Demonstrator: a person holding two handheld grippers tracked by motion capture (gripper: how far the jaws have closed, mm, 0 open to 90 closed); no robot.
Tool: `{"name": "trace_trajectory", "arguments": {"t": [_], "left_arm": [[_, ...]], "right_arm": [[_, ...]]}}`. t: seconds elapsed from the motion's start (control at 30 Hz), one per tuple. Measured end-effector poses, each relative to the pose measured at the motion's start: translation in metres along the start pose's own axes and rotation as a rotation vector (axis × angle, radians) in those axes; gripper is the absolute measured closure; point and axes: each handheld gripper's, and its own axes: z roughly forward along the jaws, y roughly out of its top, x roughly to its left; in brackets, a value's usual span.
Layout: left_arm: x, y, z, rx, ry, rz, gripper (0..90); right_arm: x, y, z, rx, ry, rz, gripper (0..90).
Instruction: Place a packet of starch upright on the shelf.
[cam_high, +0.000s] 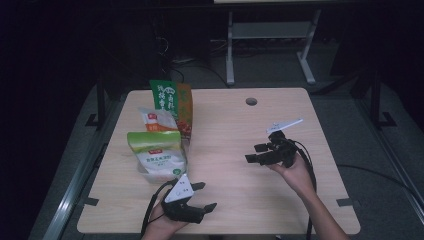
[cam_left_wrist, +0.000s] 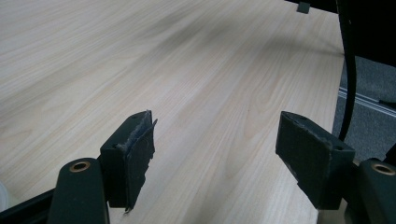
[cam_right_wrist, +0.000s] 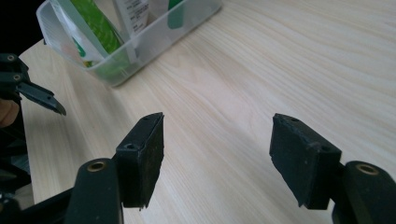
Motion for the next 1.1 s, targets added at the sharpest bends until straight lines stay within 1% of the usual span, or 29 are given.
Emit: {"name": "trace_trajectory", "arguments": {"t": [0.1,0.13,0.37,0.53,0.57,0.67,0.77,0.9,1.0,1.1], "left_arm": [[0.0,0.0,0.0,0.002,0.0,-0.004,27.6],[0.0,0.0,0.0,0.004,0.0,-0.004,27.5],[0.001,-0.001,0.001,0.004,0.004,-0.004,27.6],[0.001,-0.001,0.001,0.003,0.004,-0.007,27.6],[0.001,-0.001,0.002,0.004,0.004,-0.006,27.6],[0.001,-0.001,0.002,0.004,0.004,-0.005,27.6],[0.002,-0.001,0.002,0.013,0.004,-0.003,27.6],[0.001,-0.002,0.002,0.013,0.003,-0.01,27.5],[0.001,-0.002,0.003,0.017,0.003,-0.009,27.6],[0.002,-0.002,0.003,0.016,0.003,-0.002,27.6]], "right_arm": [[-0.001,-0.003,-0.001,0.007,-0.003,0.008,34.0],[-0.002,-0.008,-0.004,-0.001,-0.006,0.009,34.1],[-0.007,-0.023,-0.011,0.001,-0.018,0.028,33.9],[-0.011,-0.037,-0.018,-0.007,-0.024,0.054,33.7],[-0.013,-0.04,-0.019,-0.013,-0.026,0.05,33.9],[-0.014,-0.049,-0.024,-0.016,-0.028,0.073,33.7],[-0.015,-0.06,-0.028,-0.019,-0.032,0.074,33.5],[-0.015,-0.074,-0.036,-0.029,-0.037,0.086,33.5],[-0.014,-0.084,-0.041,-0.033,-0.045,0.092,33.4],[-0.014,-0.094,-0.046,-0.036,-0.049,0.108,33.2]]}}
